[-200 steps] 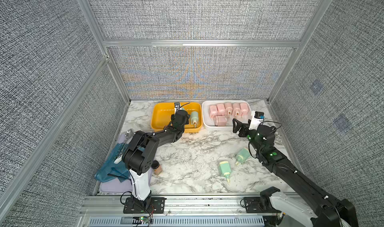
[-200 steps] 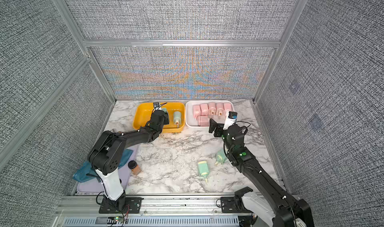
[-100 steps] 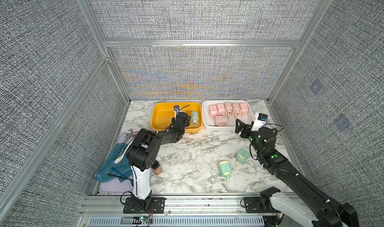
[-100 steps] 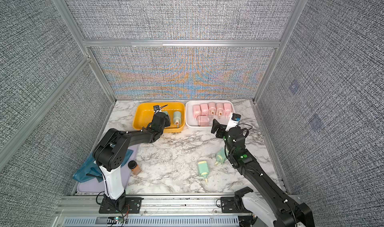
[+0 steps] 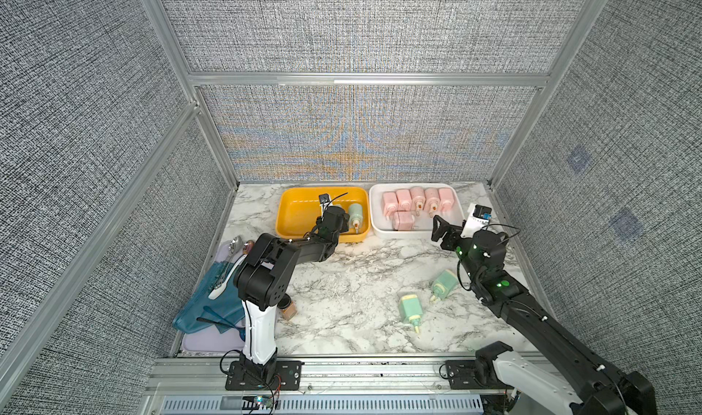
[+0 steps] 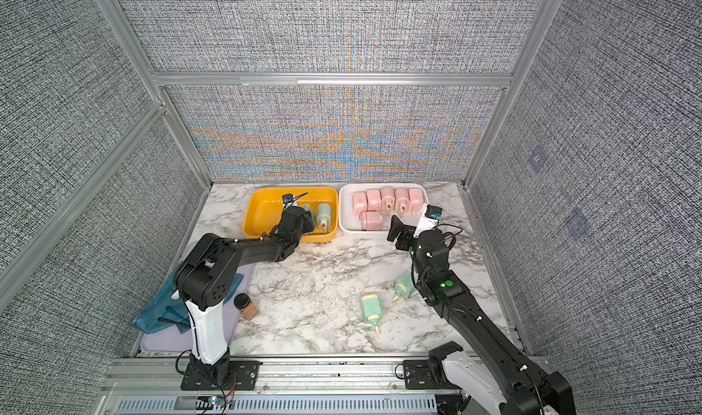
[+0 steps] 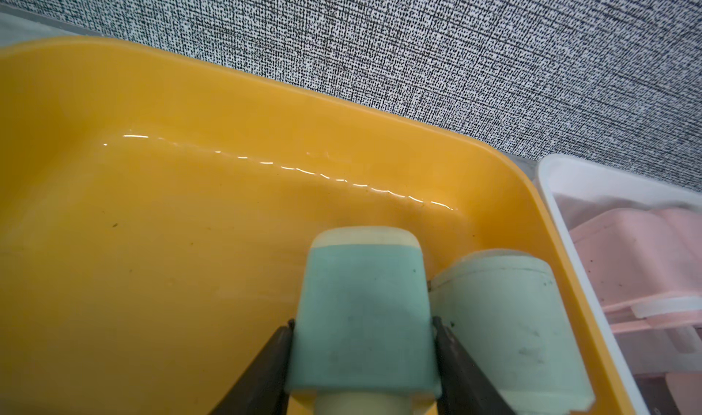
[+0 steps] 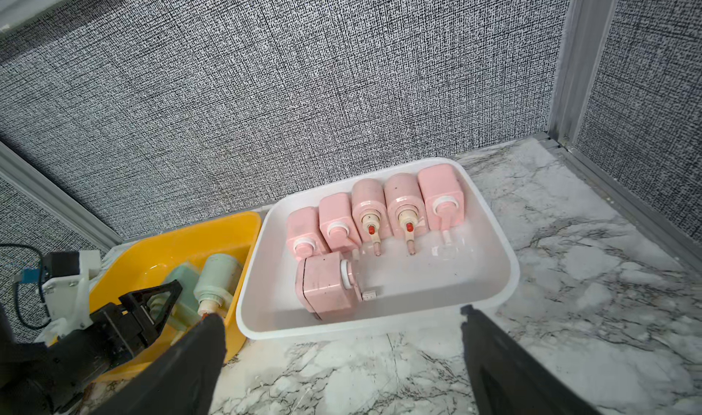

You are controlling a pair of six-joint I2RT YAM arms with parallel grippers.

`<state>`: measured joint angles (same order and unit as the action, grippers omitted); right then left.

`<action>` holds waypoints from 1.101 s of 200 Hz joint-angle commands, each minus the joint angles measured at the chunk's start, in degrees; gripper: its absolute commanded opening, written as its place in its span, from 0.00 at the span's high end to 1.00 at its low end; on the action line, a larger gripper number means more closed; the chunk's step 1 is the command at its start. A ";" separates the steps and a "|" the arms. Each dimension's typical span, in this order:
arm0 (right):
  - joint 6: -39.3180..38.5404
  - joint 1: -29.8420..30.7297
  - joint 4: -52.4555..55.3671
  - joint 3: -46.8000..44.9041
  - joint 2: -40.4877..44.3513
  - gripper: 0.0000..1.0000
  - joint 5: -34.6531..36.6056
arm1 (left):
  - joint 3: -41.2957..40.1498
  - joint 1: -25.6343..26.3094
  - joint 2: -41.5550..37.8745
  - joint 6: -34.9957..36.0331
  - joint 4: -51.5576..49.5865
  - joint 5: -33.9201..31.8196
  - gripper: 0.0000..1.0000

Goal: Place the pencil sharpeners by color into the storage box
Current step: Place the pencil sharpener in the storage box.

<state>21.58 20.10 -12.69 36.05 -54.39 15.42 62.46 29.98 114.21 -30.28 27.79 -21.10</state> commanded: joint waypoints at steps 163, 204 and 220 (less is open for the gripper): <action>-1.91 -0.79 2.52 1.52 0.98 0.01 2.95 | 1.09 0.06 1.18 0.17 -0.46 2.03 0.33; -1.81 -0.85 2.76 1.35 0.99 0.01 2.62 | 1.68 0.08 0.73 0.92 0.63 2.05 0.29; -1.72 -0.85 2.97 1.41 0.99 0.01 2.65 | 2.05 -0.08 0.52 1.35 1.12 1.94 0.25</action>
<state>19.70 19.27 -9.54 37.08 -53.45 17.72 63.66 30.02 115.57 -29.95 27.24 -19.31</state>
